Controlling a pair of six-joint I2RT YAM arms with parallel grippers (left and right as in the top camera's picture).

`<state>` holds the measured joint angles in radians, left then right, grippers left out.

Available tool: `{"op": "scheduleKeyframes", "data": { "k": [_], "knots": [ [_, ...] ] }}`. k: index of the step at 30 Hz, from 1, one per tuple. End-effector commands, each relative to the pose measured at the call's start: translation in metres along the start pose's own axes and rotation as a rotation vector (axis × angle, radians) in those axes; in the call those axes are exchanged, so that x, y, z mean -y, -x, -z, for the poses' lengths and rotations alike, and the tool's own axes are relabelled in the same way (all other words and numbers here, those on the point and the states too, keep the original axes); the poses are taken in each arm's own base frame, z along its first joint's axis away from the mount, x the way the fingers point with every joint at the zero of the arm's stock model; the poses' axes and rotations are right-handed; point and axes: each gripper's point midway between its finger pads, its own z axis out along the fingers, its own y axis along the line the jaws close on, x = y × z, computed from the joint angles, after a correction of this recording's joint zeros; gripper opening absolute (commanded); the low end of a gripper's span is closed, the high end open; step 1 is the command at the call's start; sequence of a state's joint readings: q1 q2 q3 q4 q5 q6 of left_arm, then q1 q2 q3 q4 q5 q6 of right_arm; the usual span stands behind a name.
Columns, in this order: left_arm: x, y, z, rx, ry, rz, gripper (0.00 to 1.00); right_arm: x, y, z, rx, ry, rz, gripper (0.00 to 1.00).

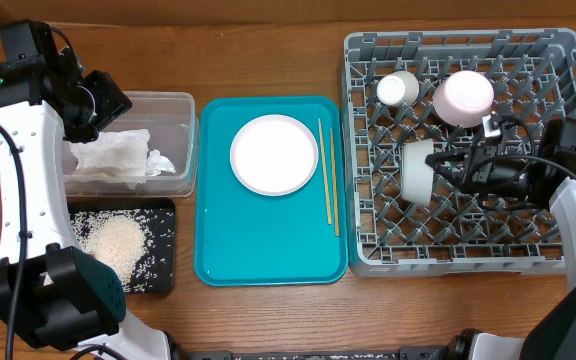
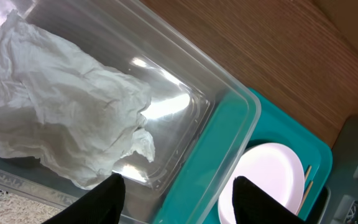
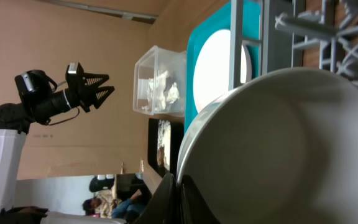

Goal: Sort waste into correct bins and load items into the dishwasher
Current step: 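Place the white bowl upside down in the rack's middle and release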

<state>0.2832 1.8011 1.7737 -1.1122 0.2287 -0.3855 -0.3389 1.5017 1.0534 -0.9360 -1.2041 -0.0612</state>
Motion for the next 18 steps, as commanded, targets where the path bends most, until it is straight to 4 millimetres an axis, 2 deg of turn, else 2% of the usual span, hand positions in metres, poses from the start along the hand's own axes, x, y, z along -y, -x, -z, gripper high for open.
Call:
{"op": "scheduleKeyframes", "data": {
  "k": [1,10,18],
  "knots": [
    [0.001,-0.003,-0.004,-0.016,-0.001,-0.025,0.58,0.001,0.006,0.001,0.02,0.0,-0.013,0.04],
    [0.001,-0.003,-0.004,-0.015,-0.001,-0.027,0.58,0.004,0.013,0.001,0.035,0.0,-0.009,0.04],
    [0.001,-0.003,-0.004,-0.016,-0.001,-0.027,0.58,0.03,0.023,0.003,0.053,-0.016,-0.068,0.04]
  ]
}}
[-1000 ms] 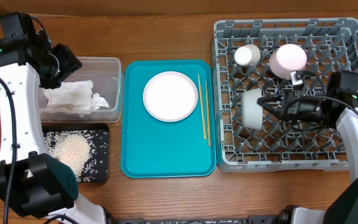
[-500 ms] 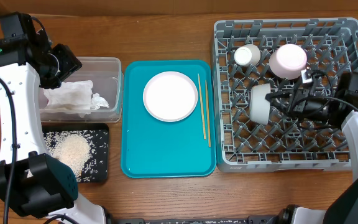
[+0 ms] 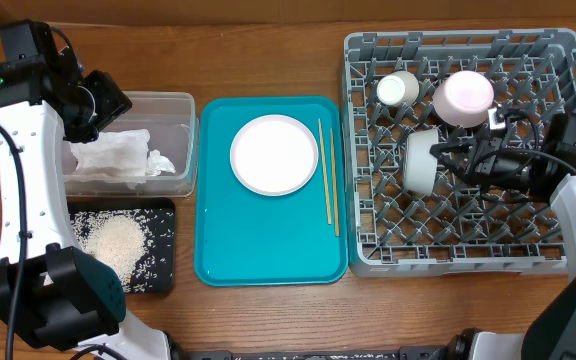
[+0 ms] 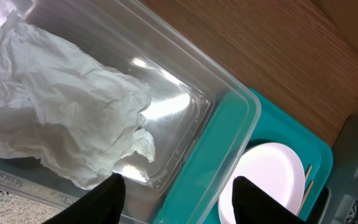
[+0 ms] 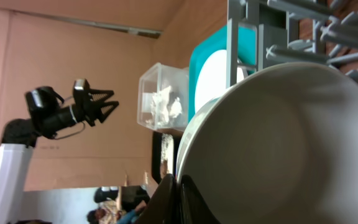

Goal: Sort waste into correct bins and load items into the dishwasher
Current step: 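Place the white bowl upside down in the rack's middle and release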

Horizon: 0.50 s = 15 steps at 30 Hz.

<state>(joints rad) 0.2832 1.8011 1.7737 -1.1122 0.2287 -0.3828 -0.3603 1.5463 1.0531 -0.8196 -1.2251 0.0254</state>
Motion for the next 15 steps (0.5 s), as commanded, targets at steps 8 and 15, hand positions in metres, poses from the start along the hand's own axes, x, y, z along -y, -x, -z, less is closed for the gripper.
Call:
{"op": "scheduleKeyframes", "data": {
  "k": [8,15],
  "knots": [
    [0.001,-0.003,-0.004,-0.016,-0.001,-0.024,0.58,0.051,0.025,0.036,0.131,-0.139,-0.068,0.18],
    [0.001,-0.003,-0.004,-0.016,-0.001,-0.024,0.58,0.063,0.043,0.068,0.238,-0.167,-0.056,0.47]
  ]
}}
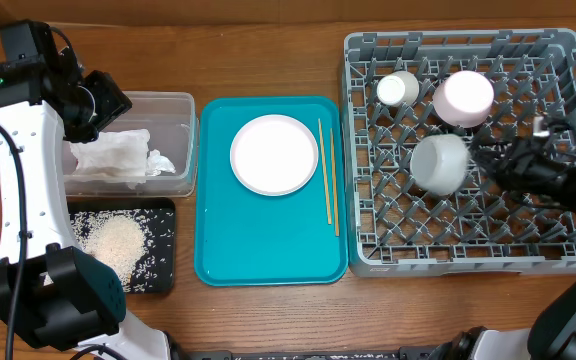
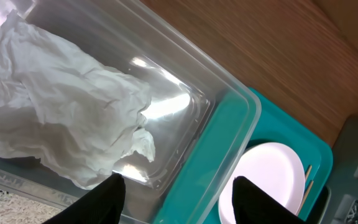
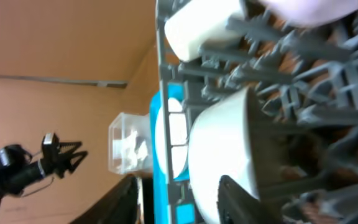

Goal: Sort waste into correct bins and load items into the dishwasher
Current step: 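Place the white bowl upside down in the rack's middle and release, then move the right gripper to the wooden chopsticks beside the white plate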

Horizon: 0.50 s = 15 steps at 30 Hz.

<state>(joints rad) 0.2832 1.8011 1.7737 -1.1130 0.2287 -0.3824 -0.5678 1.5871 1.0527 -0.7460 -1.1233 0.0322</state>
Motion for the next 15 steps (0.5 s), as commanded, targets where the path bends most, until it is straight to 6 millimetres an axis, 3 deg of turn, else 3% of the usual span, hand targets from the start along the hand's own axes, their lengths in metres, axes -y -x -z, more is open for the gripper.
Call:
{"op": "scheduleKeyframes", "data": {
  "k": [1,5,8,12,15],
  "knots": [
    [0.001,-0.003,-0.004,-0.015,-0.002,-0.024,0.58,0.014,0.012,0.011,0.052,-0.037,-0.022,0.49],
    [0.001,-0.003,-0.004,-0.015,-0.002,-0.024,0.58,0.037,0.034,0.032,0.138,-0.198,-0.089,0.49],
    [0.002,-0.004,-0.004,-0.016,-0.005,-0.025,0.58,0.036,0.052,0.046,0.177,-0.312,-0.086,0.49],
    [0.011,-0.006,-0.006,-0.017,-0.015,-0.048,0.58,0.003,0.065,0.04,0.155,-0.37,-0.003,0.49],
    [0.025,-0.009,-0.008,-0.011,-0.032,-0.081,0.59,-0.033,0.065,0.013,0.104,-0.419,0.122,0.49]
  ]
}}
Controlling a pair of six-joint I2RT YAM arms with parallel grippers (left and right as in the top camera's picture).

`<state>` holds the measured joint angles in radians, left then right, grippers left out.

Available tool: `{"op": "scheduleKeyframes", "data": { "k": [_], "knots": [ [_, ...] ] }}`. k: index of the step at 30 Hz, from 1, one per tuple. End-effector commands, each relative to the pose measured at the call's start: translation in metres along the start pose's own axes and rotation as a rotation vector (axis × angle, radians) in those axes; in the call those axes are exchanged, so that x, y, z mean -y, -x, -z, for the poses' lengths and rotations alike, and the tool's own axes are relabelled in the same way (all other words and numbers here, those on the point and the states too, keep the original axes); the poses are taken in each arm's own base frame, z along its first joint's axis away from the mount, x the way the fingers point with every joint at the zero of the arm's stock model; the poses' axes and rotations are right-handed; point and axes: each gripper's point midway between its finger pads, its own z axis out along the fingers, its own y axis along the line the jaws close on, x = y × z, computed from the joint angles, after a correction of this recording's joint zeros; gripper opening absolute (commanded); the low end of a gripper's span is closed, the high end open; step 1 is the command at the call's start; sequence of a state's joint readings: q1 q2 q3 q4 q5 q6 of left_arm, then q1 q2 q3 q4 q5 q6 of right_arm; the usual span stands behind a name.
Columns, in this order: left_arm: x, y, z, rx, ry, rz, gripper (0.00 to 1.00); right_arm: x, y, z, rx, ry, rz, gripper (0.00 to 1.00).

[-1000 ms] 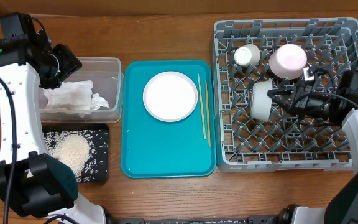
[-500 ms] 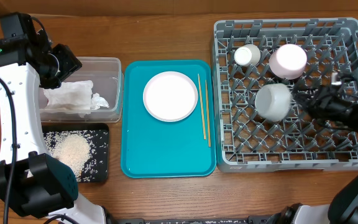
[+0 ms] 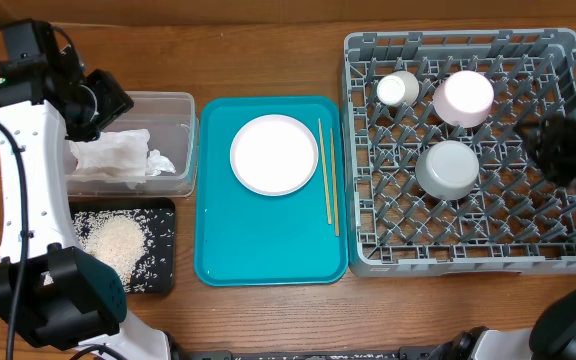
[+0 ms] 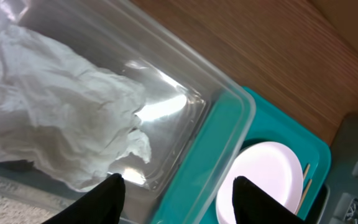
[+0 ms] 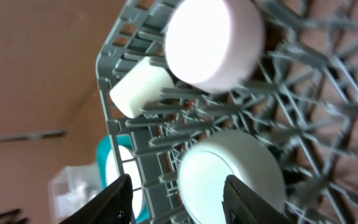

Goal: Sort waste into correct bins and load items into the dishwasher
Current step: 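Move the right gripper to the wooden chopsticks beside the white plate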

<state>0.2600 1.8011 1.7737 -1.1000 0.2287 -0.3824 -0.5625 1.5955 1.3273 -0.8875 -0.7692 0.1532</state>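
A white bowl point(image 3: 447, 168) sits bottom up in the grey dish rack point(image 3: 568, 255), in front of a pink bowl point(image 3: 465, 96) and a white cup point(image 3: 398, 88). My right gripper point(image 3: 553, 145) hangs open over the rack's right side, apart from the bowl; in the right wrist view its fingers point(image 5: 118, 198) straddle the white bowl point(image 5: 229, 177) from above with nothing held. On the teal tray point(image 3: 268, 255) lie a white plate point(image 3: 274, 153) and chopsticks point(image 3: 327, 180). My left gripper point(image 4: 179, 186) is open above the clear bin point(image 3: 173, 105).
The clear bin holds crumpled white tissue point(image 3: 113, 158). A black tray with rice point(image 3: 118, 245) lies in front of it, near the table's front edge. Wooden table shows around the tray and behind it.
The right gripper, open beside the white bowl, has drawn back to the rack's right edge. The bowl has settled bottom up. The left wrist view has shifted slightly.
My right gripper first held the white bowl on its side over the rack's middle, and held it still a little farther back. Then it stood open with the bowl resting in the rack. Now it is well clear. The left gripper stayed open over the bin.
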Motion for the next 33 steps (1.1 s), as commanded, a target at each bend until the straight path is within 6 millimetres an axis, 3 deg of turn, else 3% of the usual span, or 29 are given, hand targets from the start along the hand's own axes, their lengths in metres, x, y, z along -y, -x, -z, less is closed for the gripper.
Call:
{"op": "scheduleKeyframes", "data": {
  "k": [1,3,4,7,10,13,17,21,27,33],
  "knots": [
    [0.02,-0.008,-0.007,-0.013,-0.026,-0.069,0.59,-0.048,0.001,-0.014,-0.004,-0.086,0.177,0.49],
    [0.03,-0.01,-0.009,-0.008,-0.034,-0.093,0.59,-0.079,-0.014,-0.033,-0.034,-0.115,0.289,0.49],
    [0.036,-0.013,-0.01,-0.008,-0.037,-0.11,0.59,-0.101,-0.031,-0.049,-0.057,-0.13,0.374,0.49],
    [0.043,-0.017,-0.012,-0.004,-0.02,-0.137,0.59,-0.142,-0.075,-0.081,-0.11,-0.136,0.539,0.49],
    [0.044,-0.018,-0.014,0.005,0.009,-0.154,0.6,-0.17,-0.12,-0.103,-0.152,-0.155,0.675,0.48],
    [0.046,-0.02,-0.014,0.005,0.012,-0.16,0.6,-0.183,-0.167,-0.124,-0.204,-0.199,0.798,0.48],
    [0.045,-0.021,-0.014,-0.001,0.015,-0.159,0.6,-0.174,-0.21,-0.151,-0.257,-0.304,0.854,0.48],
    [0.045,-0.022,-0.014,-0.004,0.016,-0.159,0.6,-0.152,-0.237,-0.181,-0.328,-0.385,0.864,0.48],
    [0.045,-0.022,-0.014,-0.004,0.016,-0.159,0.6,-0.111,-0.24,-0.211,-0.347,-0.531,0.836,0.4],
    [0.045,-0.022,-0.014,-0.005,0.017,-0.159,0.6,-0.085,-0.249,-0.231,-0.401,-0.58,0.83,0.27]
  ]
}}
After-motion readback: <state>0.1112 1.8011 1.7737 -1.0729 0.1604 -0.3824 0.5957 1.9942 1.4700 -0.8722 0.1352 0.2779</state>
